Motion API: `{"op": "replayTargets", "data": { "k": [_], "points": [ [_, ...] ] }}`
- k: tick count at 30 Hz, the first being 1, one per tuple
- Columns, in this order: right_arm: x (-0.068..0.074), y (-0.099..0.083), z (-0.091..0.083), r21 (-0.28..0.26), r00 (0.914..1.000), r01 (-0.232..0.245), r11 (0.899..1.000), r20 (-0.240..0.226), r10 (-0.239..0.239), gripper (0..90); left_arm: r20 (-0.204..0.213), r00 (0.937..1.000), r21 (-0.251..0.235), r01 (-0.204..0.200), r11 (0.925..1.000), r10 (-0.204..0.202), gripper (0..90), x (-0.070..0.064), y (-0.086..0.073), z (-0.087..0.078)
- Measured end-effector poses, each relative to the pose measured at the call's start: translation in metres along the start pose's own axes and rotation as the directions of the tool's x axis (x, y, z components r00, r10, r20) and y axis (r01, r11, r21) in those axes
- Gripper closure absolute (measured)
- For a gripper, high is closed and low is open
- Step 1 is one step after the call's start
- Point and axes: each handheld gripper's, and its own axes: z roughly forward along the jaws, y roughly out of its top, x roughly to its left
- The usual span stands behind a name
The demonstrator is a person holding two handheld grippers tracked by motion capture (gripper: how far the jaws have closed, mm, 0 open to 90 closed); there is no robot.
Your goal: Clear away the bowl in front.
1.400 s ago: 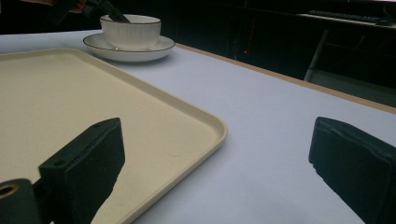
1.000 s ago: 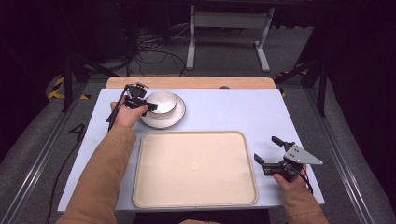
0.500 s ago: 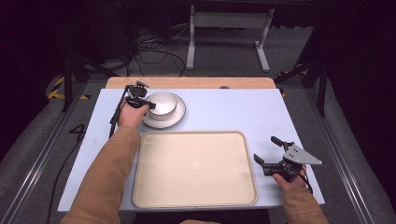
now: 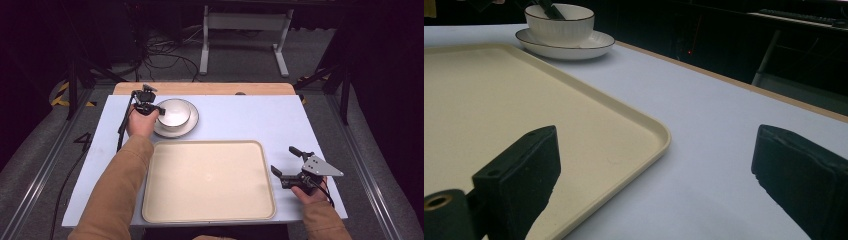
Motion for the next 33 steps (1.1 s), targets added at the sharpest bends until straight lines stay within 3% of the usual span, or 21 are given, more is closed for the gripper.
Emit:
{"op": "replayTargets", "data": {
  "k": [6,11,14,19,24,33],
  "points": [
    [0.000,0.000,0.000,0.001,1.0000,0.000,1.000,0.000,0.000,6.1,-0.024,0.9996,0.029,-0.013,0.9995,0.014,82.6,-0.007,0.002,-0.006],
    [0.000,0.000,0.000,0.001,1.0000,0.002,1.000,0.000,-0.002,6.1,-0.003,0.9999,0.011,-0.013,0.9999,0.013,82.6,-0.010,0.006,-0.019],
    [0.000,0.000,0.000,0.001,1.0000,0.001,1.000,0.000,-0.001,6.1,-0.013,0.9992,0.011,-0.038,0.9992,0.038,82.6,-0.015,0.010,-0.027],
    [0.000,0.000,0.000,0.001,1.0000,0.001,1.000,0.000,-0.001,6.0,-0.012,0.9993,0.004,-0.035,0.9994,0.035,82.5,-0.019,0.012,-0.036],
    [0.000,0.000,0.000,0.000,1.0000,-0.002,1.000,0.000,0.002,5.9,-0.027,0.9969,0.010,-0.074,0.9972,0.074,82.5,-0.026,0.015,-0.045],
    [-0.001,0.000,-0.001,-0.006,0.9999,-0.014,1.000,0.003,0.014,5.1,-0.012,0.9930,-0.007,-0.118,0.9930,0.118,82.4,-0.038,0.022,-0.065]
  ]
}}
